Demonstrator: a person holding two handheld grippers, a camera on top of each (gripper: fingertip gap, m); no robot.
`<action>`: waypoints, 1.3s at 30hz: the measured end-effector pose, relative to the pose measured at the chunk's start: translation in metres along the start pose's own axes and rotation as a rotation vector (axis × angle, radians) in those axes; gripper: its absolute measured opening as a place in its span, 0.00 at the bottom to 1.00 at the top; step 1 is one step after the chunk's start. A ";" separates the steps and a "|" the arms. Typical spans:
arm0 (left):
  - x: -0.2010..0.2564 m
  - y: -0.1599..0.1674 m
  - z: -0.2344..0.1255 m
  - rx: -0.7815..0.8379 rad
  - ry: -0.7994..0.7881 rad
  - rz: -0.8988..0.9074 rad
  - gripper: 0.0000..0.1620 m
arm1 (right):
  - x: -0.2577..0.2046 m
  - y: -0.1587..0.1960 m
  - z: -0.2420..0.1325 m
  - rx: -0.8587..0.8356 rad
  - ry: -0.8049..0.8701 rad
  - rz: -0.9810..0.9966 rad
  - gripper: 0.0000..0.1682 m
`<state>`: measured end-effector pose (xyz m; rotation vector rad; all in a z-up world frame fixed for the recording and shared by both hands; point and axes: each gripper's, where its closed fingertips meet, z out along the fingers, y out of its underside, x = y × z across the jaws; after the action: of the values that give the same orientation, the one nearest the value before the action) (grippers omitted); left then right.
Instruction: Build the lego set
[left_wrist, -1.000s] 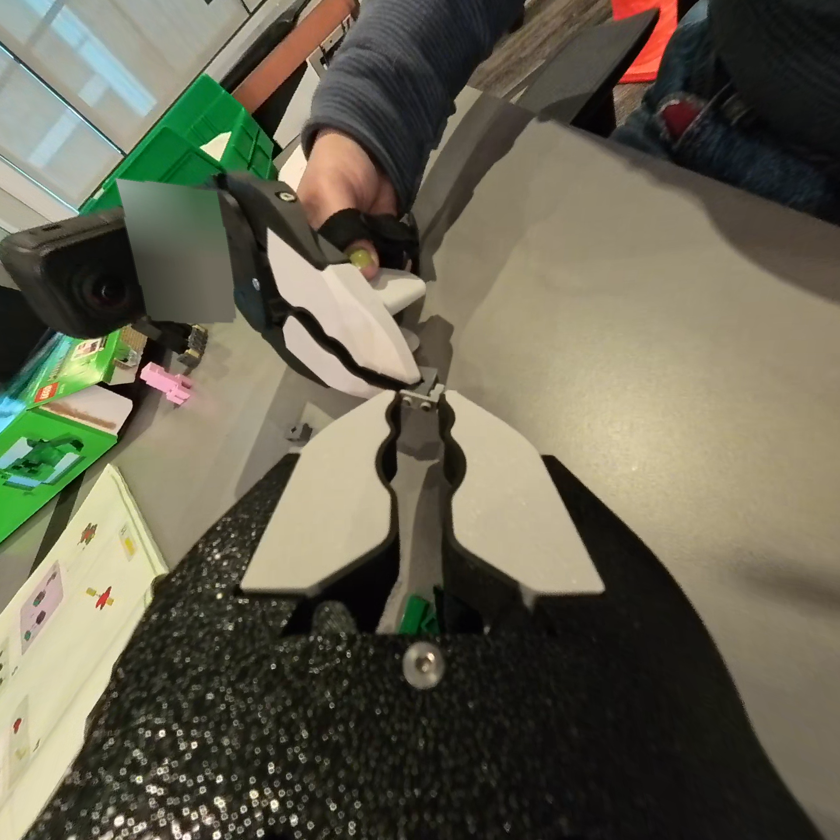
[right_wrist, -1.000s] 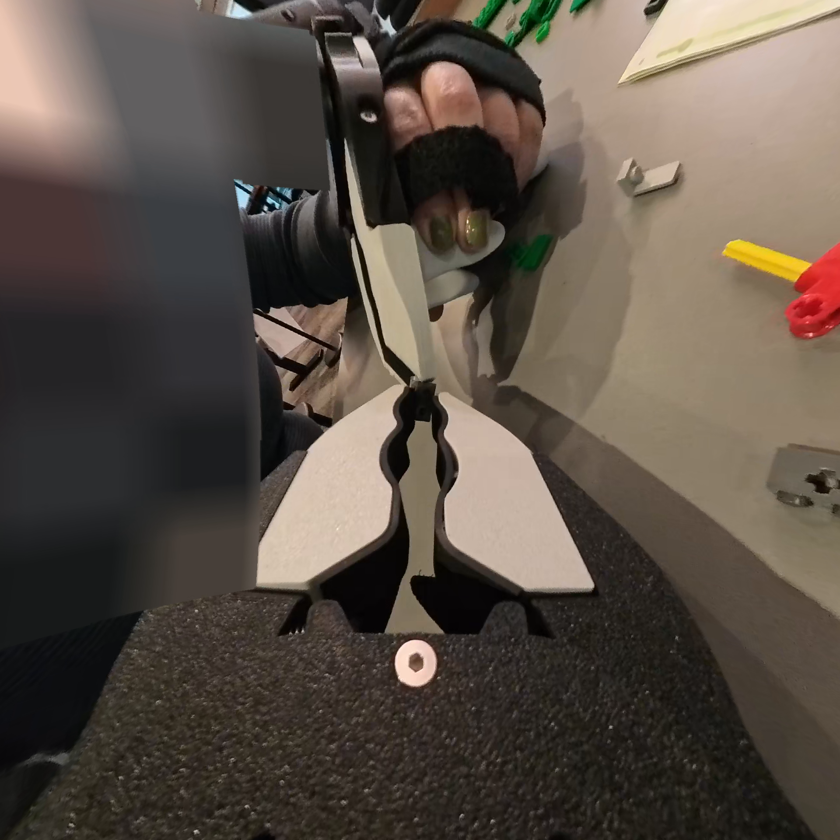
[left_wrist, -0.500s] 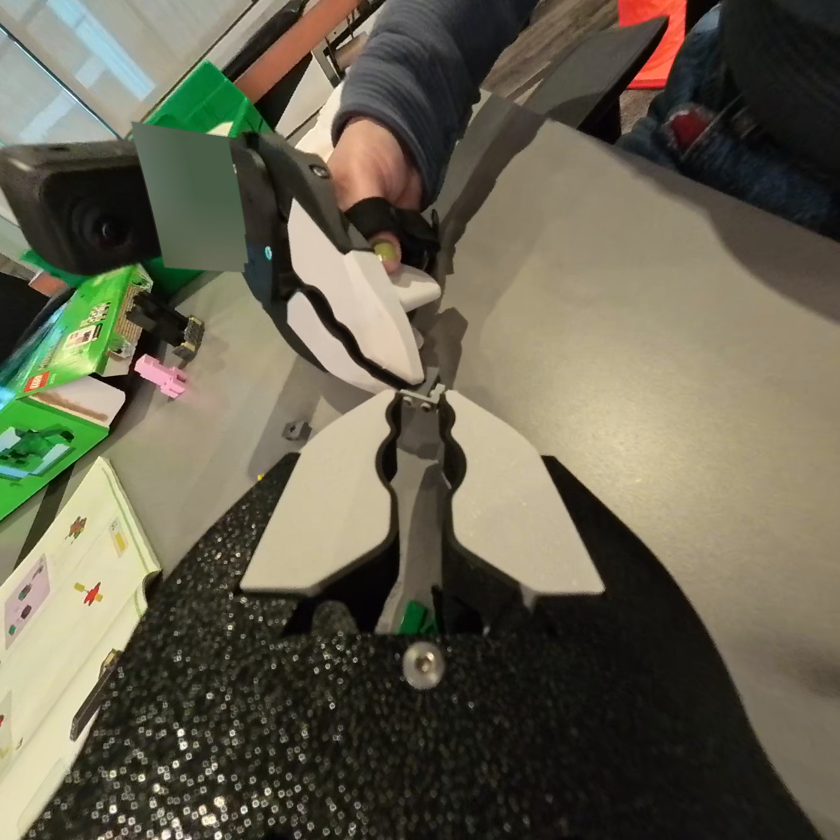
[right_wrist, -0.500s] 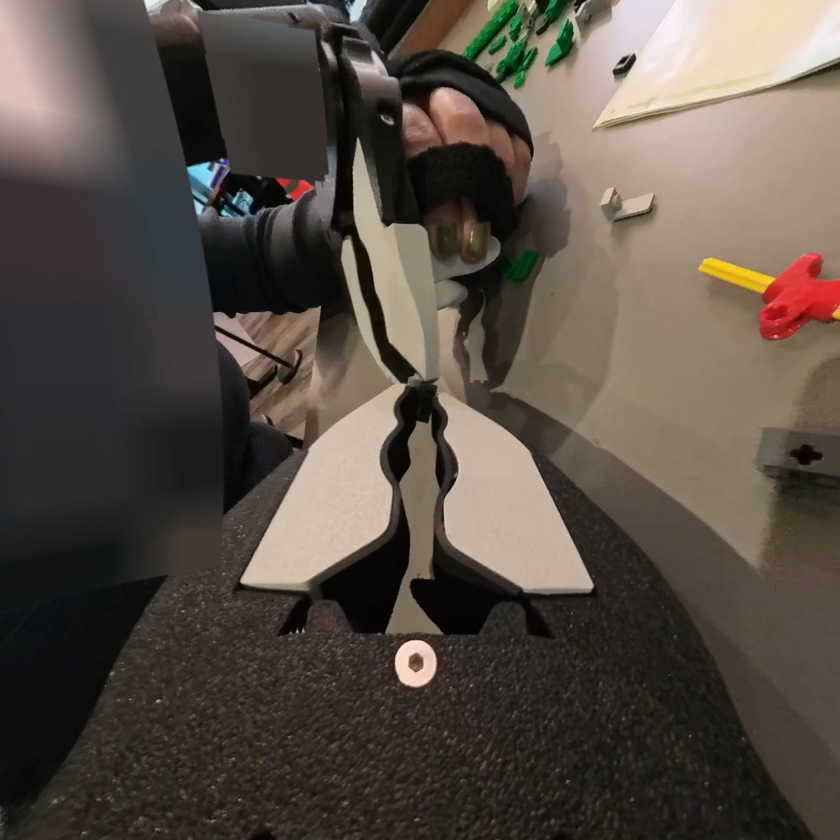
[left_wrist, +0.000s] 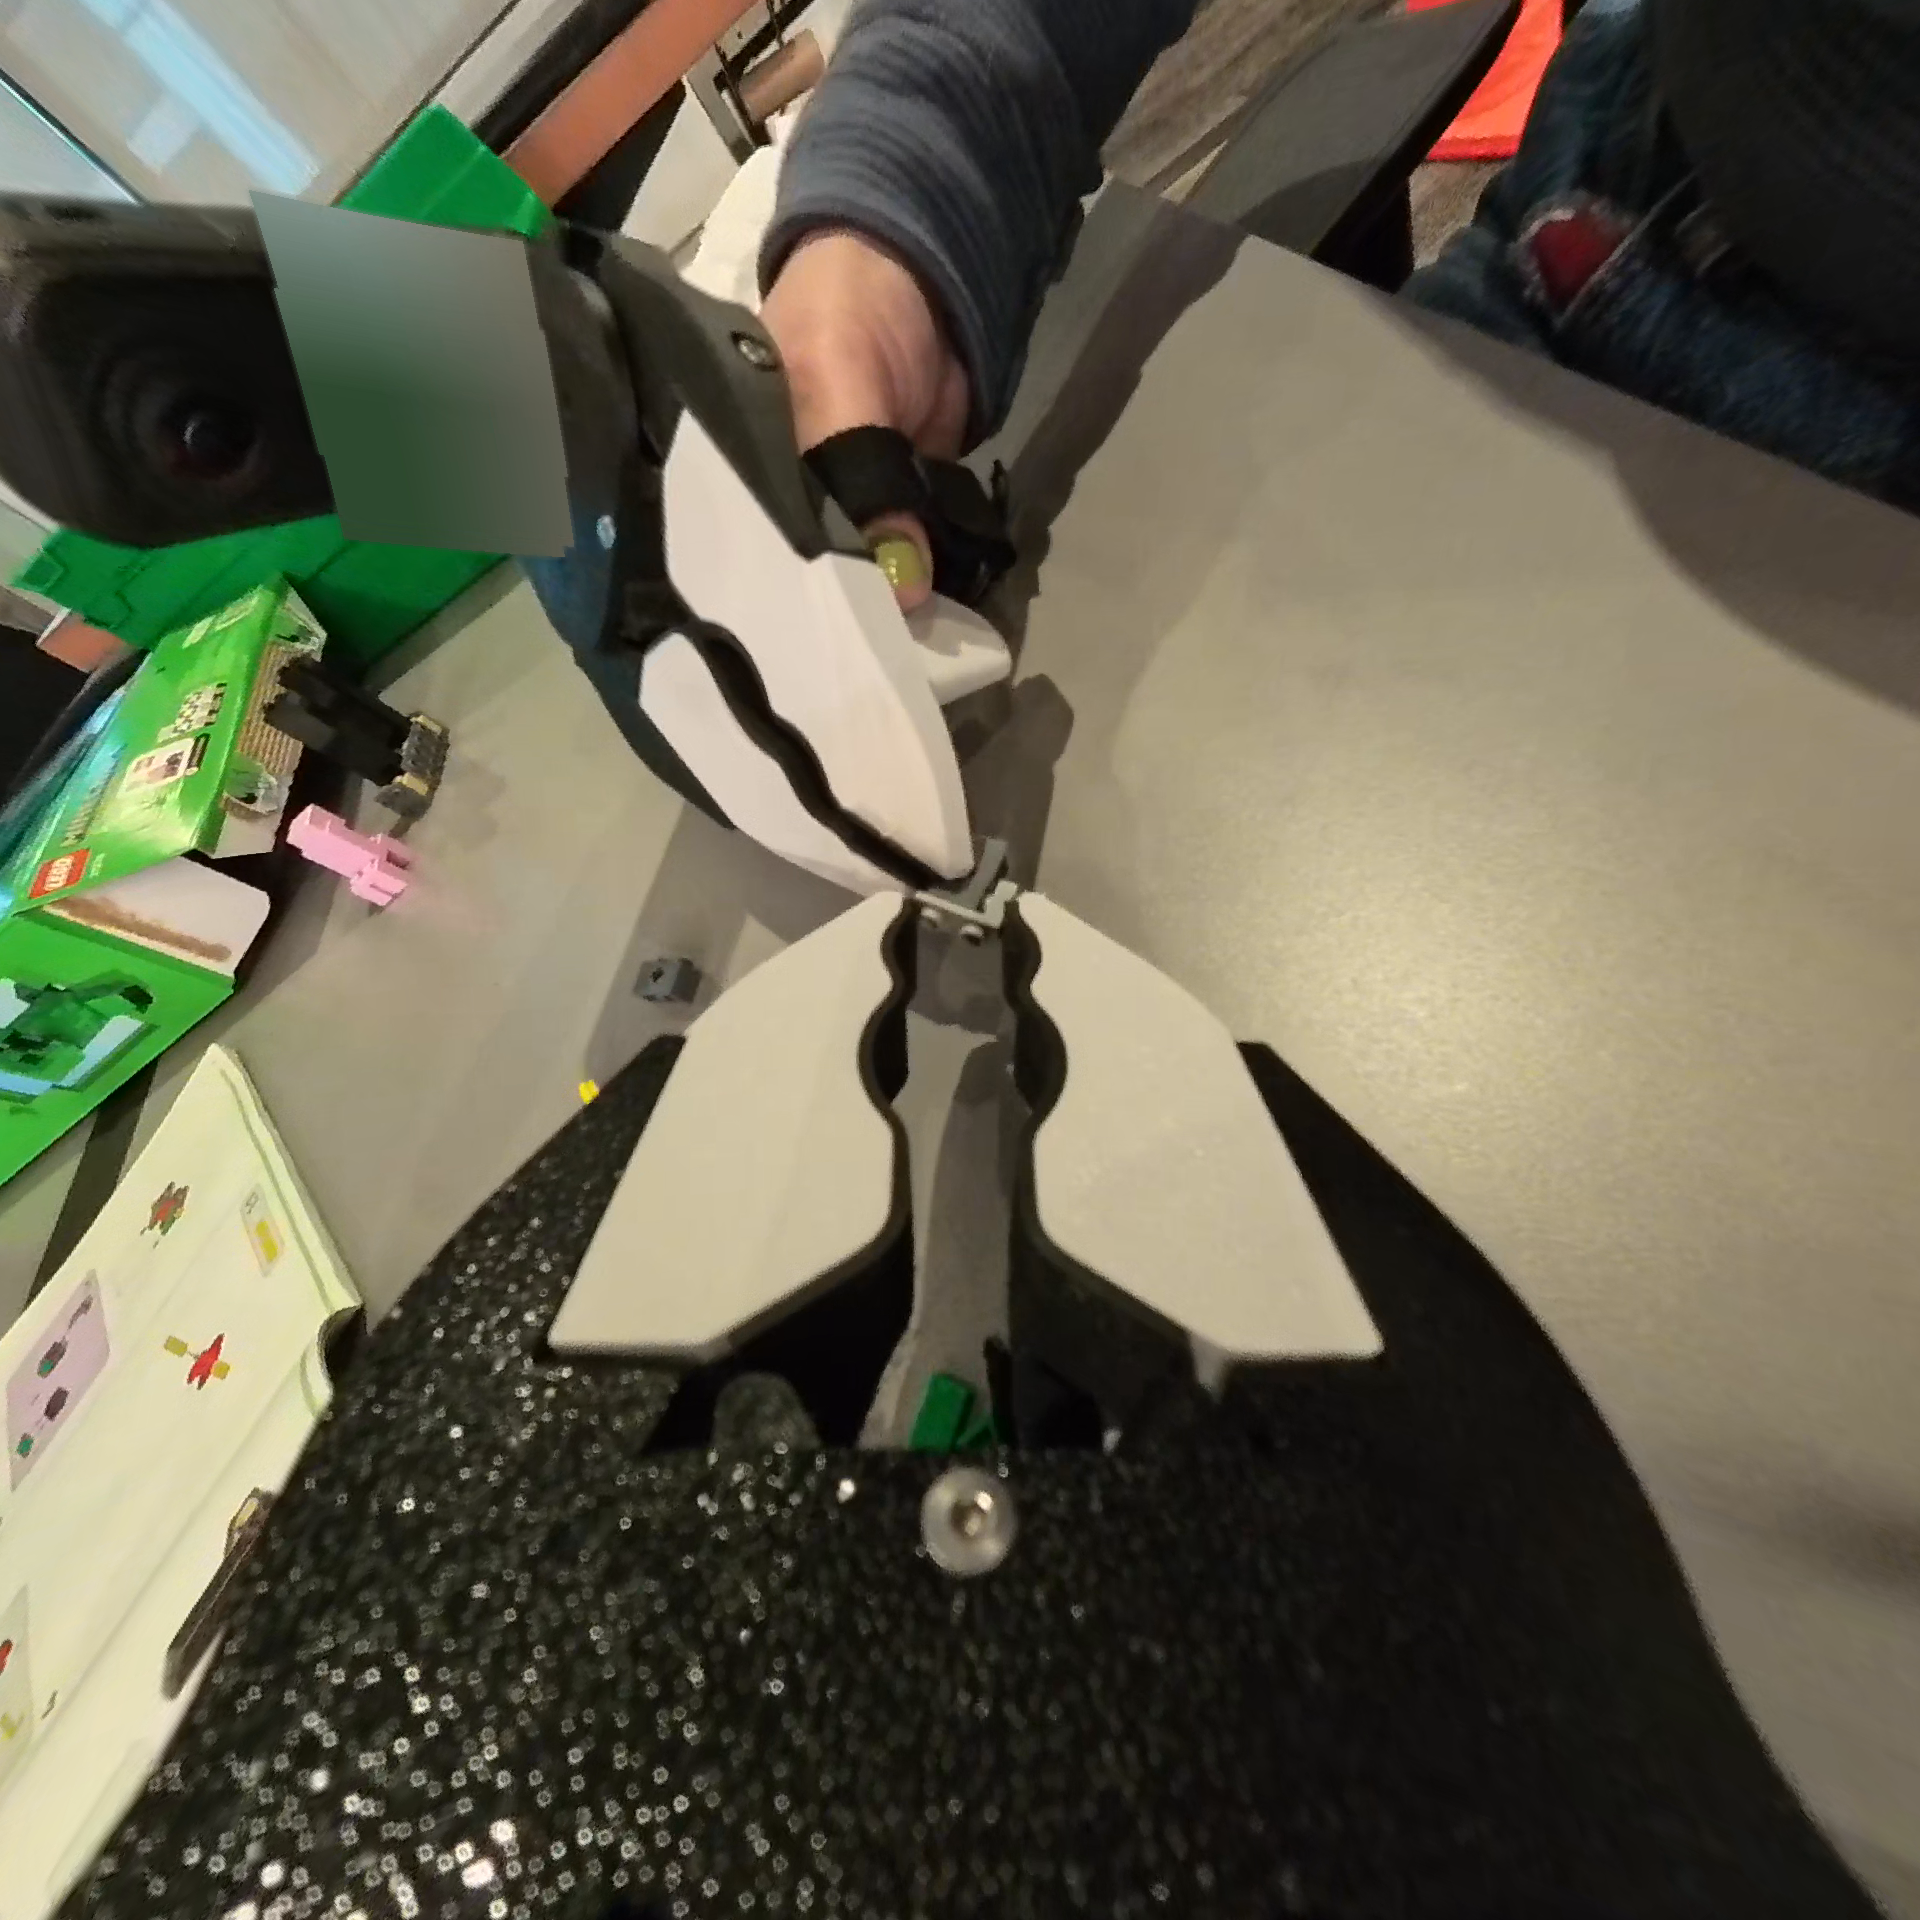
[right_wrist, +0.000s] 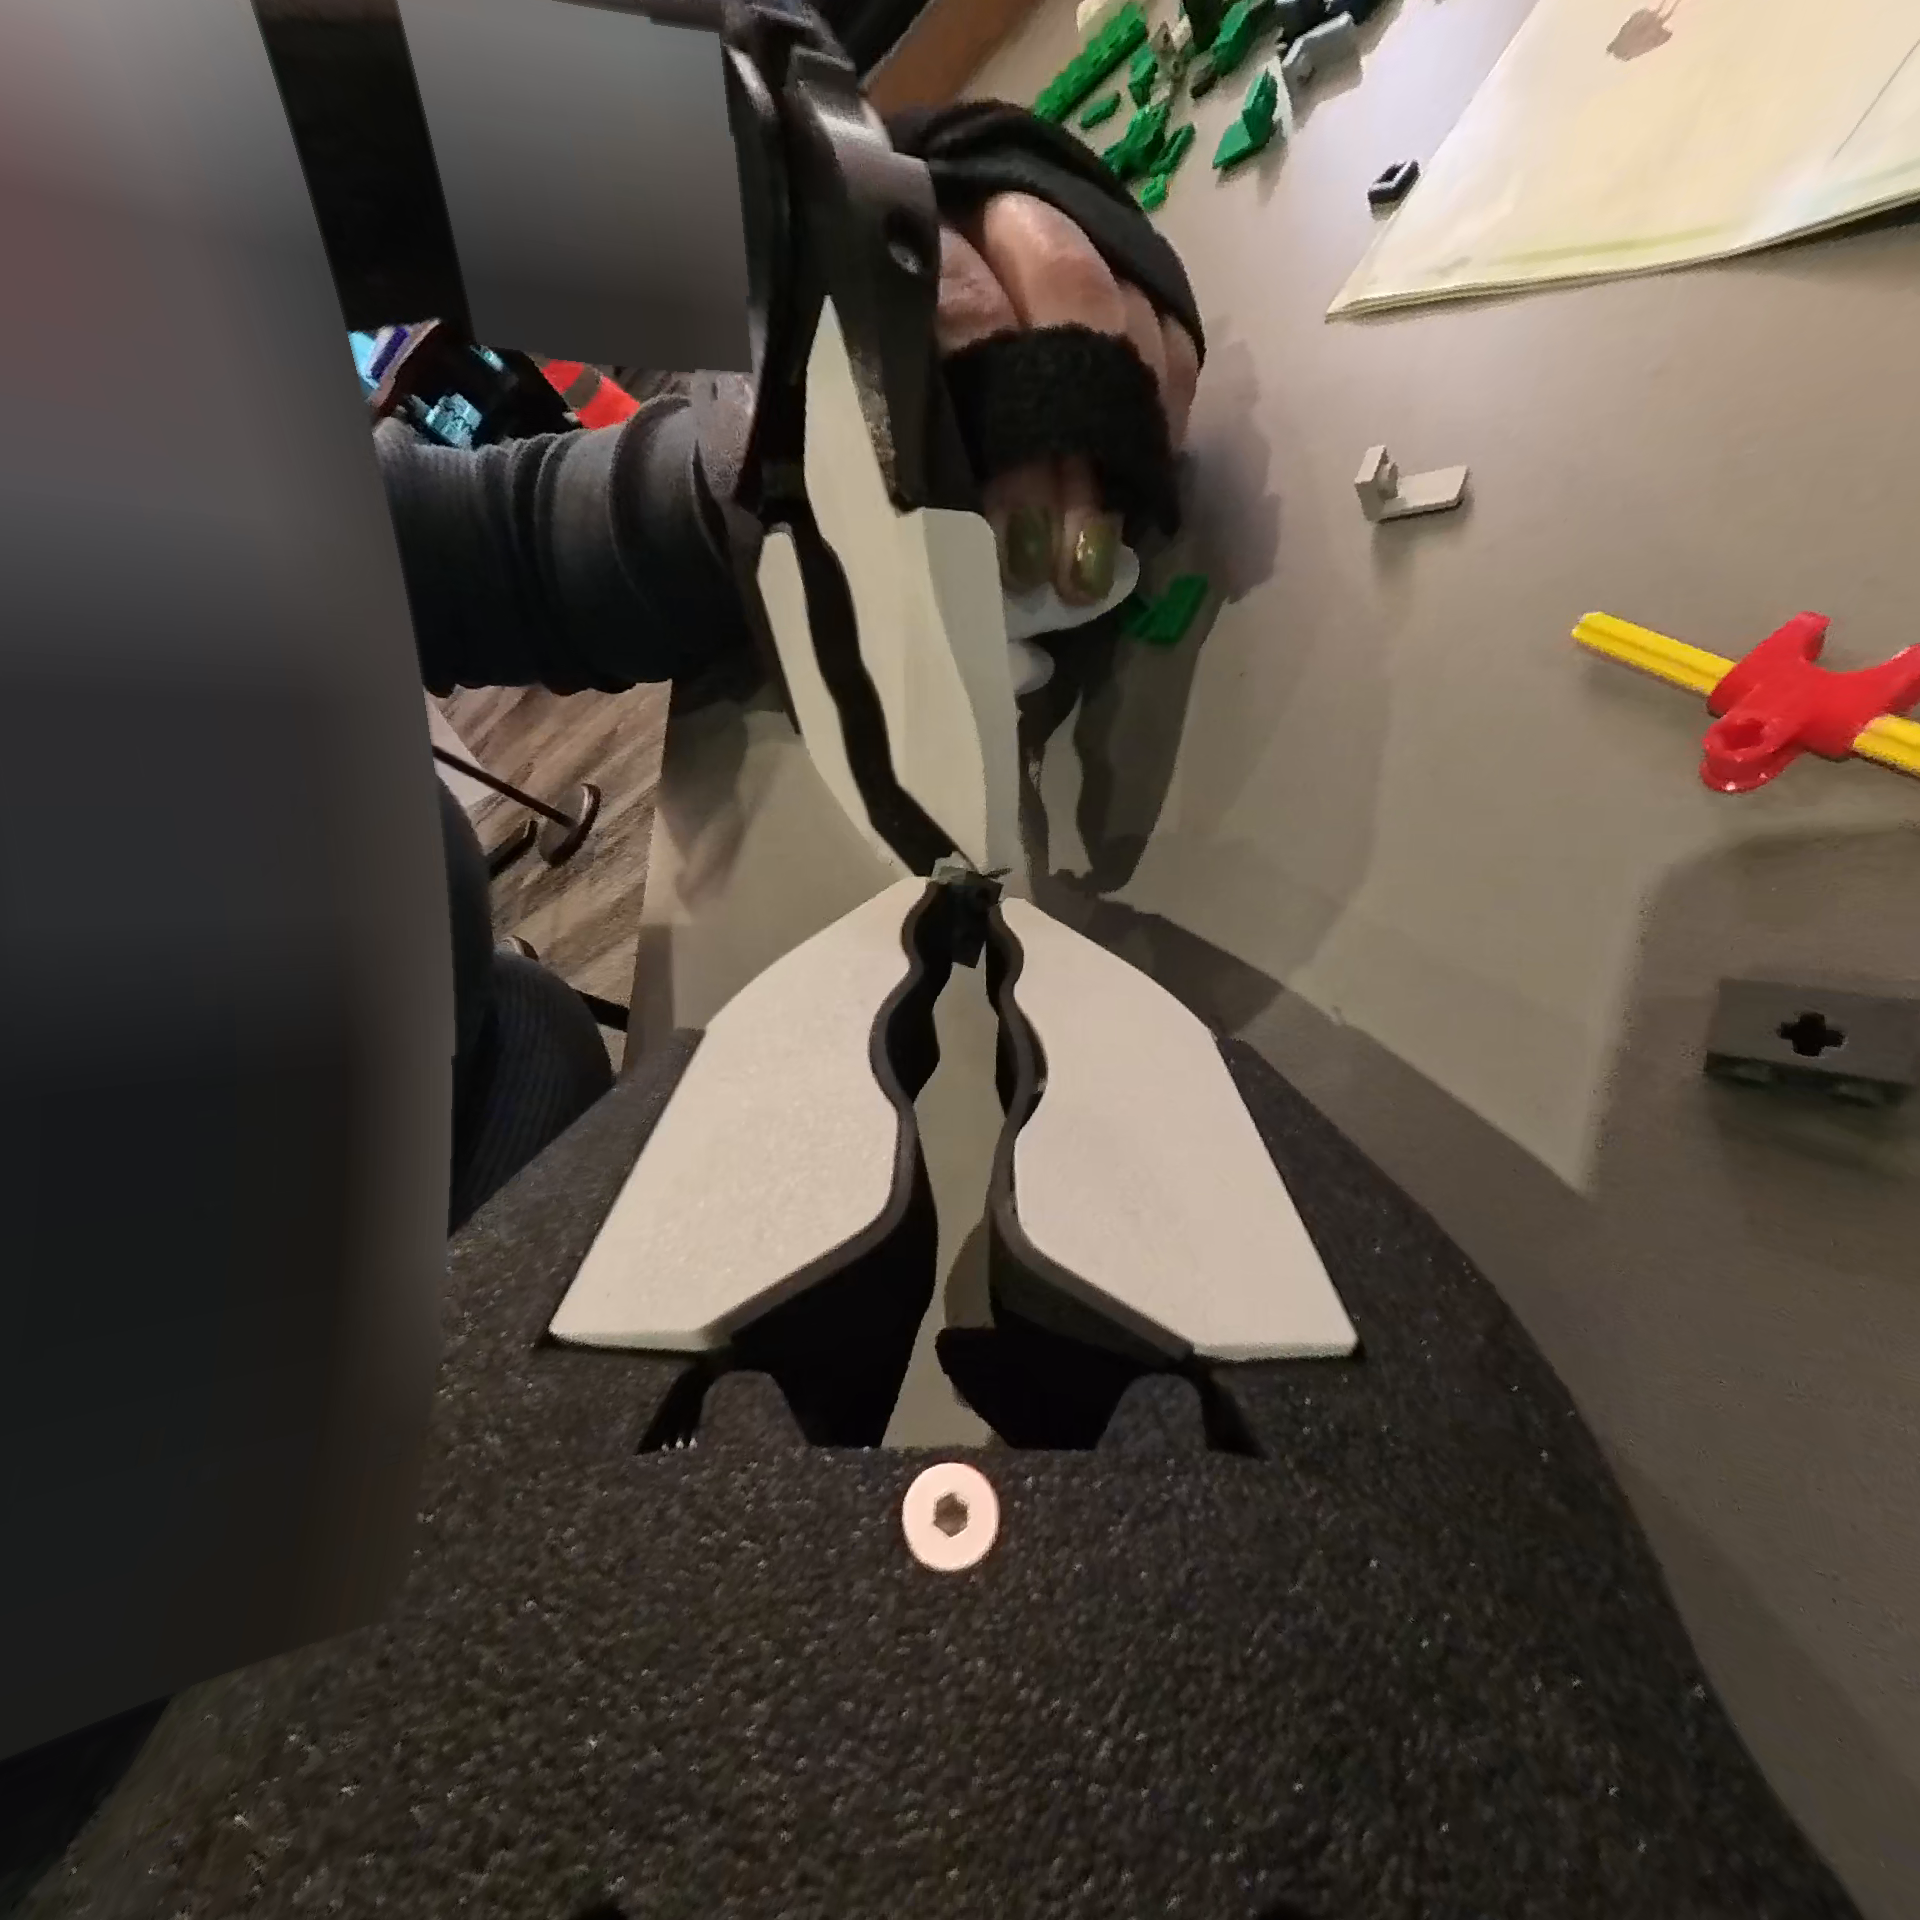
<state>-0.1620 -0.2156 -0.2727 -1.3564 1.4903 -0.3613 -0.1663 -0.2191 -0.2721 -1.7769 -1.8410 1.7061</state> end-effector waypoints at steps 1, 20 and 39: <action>0.000 -0.001 0.000 0.008 0.000 -0.005 0.09 | -0.001 -0.001 0.000 0.007 0.004 -0.020 0.04; -0.010 -0.008 -0.004 0.058 -0.070 -0.039 0.09 | -0.006 -0.011 -0.007 0.100 -0.029 -0.032 0.06; -0.026 0.029 -0.055 -0.162 -0.392 -0.142 0.10 | 0.040 -0.040 -0.042 0.230 0.431 -0.322 0.21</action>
<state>-0.2271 -0.2060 -0.2604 -1.5637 1.1193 -0.0553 -0.1773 -0.1525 -0.2519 -1.5088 -1.5687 1.2418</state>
